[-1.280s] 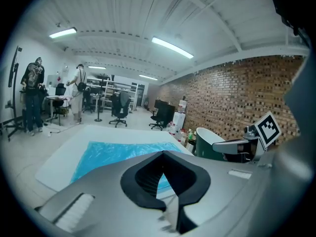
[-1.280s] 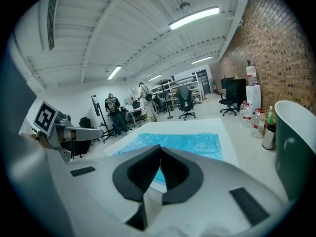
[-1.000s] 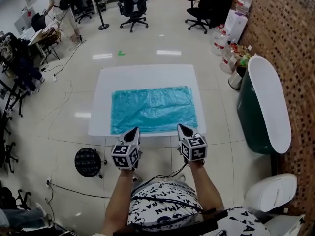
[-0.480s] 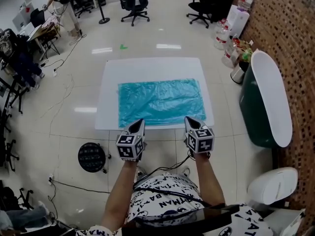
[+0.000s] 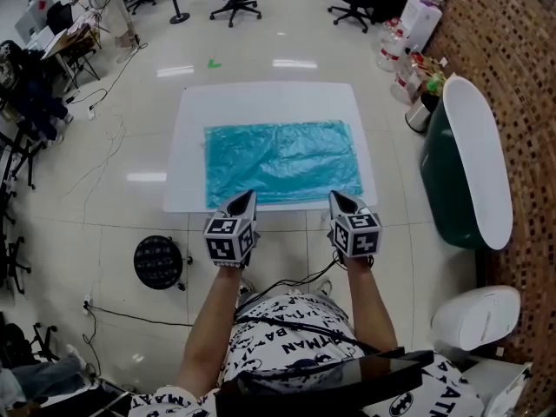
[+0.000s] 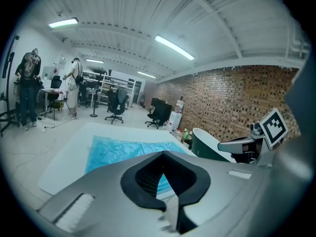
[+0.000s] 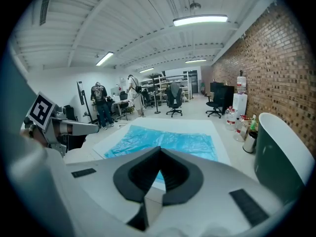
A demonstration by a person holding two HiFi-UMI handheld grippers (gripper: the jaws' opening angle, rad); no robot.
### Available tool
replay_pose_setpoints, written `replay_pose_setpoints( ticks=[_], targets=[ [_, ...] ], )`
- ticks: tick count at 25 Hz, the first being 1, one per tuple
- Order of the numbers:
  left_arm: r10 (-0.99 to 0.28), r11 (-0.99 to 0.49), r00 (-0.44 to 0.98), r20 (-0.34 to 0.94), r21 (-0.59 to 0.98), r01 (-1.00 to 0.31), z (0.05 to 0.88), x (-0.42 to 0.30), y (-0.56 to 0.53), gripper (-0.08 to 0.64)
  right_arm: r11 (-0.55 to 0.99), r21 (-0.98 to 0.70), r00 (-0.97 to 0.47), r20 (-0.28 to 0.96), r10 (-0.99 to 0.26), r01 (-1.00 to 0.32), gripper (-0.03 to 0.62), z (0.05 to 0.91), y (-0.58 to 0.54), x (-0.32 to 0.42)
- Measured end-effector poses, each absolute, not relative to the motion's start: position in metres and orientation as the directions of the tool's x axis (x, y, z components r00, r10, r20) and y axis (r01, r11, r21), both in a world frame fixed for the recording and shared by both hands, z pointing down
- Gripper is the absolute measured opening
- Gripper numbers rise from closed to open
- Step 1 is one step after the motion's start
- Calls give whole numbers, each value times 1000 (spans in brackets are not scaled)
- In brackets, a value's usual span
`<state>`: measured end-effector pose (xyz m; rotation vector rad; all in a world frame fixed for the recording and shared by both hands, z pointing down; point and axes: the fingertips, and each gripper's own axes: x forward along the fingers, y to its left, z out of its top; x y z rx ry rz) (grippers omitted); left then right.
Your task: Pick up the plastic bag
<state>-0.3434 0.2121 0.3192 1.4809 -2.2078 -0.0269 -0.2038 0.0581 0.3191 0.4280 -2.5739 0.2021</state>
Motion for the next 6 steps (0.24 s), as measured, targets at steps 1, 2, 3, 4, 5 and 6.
replay_pose_setpoints(
  ticks=[1, 2, 3, 4, 5, 6],
  targets=[
    [-875, 417, -300, 379, 278, -865, 321, -342, 212, 0, 939, -60, -814, 519, -260, -338, 0, 320, 58, -202],
    [-874, 420, -301, 383, 279, -864, 322, -341, 213, 0, 939, -60, -813, 521, -260, -339, 0, 320, 57, -201],
    [-872, 421, -301, 386, 280, -863, 323, -340, 213, 0, 938, -60, -811, 523, -261, -340, 0, 320, 57, -199],
    [-871, 422, -301, 388, 278, -863, 323, -340, 213, 0, 938, -61, -811, 524, -262, -342, 0, 320, 56, -199],
    [-871, 421, -300, 389, 276, -864, 323, -340, 213, 0, 937, -62, -810, 524, -263, -344, 0, 319, 54, -198],
    [-870, 421, -300, 391, 273, -865, 322, -340, 212, 0, 936, -63, -809, 524, -265, -347, 0, 319, 53, -198]
  ],
)
